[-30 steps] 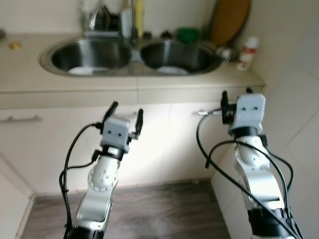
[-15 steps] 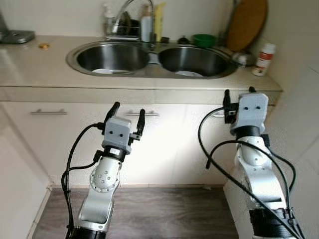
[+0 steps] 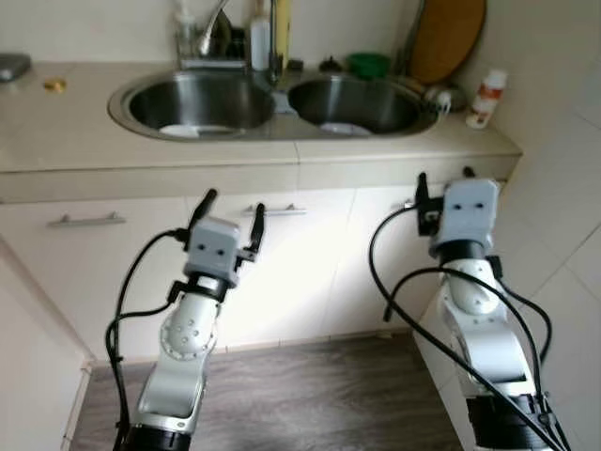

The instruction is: Kitchen organization

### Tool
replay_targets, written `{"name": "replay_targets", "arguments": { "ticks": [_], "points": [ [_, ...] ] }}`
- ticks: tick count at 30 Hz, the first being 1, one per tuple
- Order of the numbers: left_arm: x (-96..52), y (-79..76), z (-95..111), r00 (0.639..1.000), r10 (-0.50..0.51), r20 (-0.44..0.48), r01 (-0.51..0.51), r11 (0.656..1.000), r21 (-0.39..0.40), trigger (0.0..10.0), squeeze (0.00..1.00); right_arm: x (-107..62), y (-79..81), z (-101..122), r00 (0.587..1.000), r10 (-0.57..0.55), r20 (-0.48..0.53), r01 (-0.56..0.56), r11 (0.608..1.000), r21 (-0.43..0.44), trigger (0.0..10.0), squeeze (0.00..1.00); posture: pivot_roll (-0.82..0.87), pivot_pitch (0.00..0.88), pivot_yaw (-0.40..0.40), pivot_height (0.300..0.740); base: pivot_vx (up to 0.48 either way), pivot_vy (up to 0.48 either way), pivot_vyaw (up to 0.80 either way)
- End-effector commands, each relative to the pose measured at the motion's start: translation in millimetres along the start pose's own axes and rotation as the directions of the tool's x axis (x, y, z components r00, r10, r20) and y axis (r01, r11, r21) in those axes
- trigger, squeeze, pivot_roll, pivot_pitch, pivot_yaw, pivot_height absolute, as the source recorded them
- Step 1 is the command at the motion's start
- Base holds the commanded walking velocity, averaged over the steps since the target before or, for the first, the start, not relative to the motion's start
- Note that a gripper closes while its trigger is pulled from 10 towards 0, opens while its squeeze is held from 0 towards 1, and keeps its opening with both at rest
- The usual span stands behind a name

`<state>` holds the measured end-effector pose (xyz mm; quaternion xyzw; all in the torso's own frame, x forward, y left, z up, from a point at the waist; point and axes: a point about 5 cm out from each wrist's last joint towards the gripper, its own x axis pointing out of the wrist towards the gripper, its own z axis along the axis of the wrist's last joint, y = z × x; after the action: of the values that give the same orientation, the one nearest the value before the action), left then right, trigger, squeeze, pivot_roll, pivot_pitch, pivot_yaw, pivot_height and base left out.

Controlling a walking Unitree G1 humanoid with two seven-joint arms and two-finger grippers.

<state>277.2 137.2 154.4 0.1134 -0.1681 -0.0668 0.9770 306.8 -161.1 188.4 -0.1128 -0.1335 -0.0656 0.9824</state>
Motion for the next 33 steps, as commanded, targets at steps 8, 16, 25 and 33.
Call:
{"name": "replay_targets", "arguments": {
  "ticks": [8, 16, 25, 33],
  "points": [
    [2.1, -6.2, 2.3, 1.000, -0.022, 0.007, 0.022, 1.000, -0.003, 10.0, 0.00, 2.5, -20.3, -9.2, 0.992, -0.113, -0.056, 0.104, 0.985, -0.137, 10.0, 0.00, 0.09, 0.000, -0.076, 0.740, 0.000, 0.000, -0.80],
    [2.0, -6.7, 1.9, 1.000, -0.027, 0.005, 0.027, 1.000, 0.001, 10.0, 0.00, 2.9, -28.0, -15.8, 0.982, -0.166, -0.093, 0.146, 0.971, -0.192, 10.0, 0.00, 0.09, 0.000, -0.073, 0.740, 0.000, 0.000, -0.80],
    [1.6, -6.9, 1.5, 1.000, -0.031, 0.003, 0.031, 0.999, 0.008, 10.0, 0.00, 1.3, -31.1, -19.3, 0.974, -0.200, -0.110, 0.167, 0.953, -0.252, 10.0, 0.00, 0.08, 0.000, -0.072, 0.740, 0.000, 0.000, -0.80],
    [2.1, -7.1, 1.7, 0.999, -0.033, 0.003, 0.033, 0.999, 0.014, 10.0, 0.00, 0.0, -37.5, -25.3, 0.961, -0.243, -0.133, 0.193, 0.933, -0.305, 10.0, 0.00, 0.09, 0.000, -0.071, 0.740, 0.000, 0.000, -0.20]
  ]
}}
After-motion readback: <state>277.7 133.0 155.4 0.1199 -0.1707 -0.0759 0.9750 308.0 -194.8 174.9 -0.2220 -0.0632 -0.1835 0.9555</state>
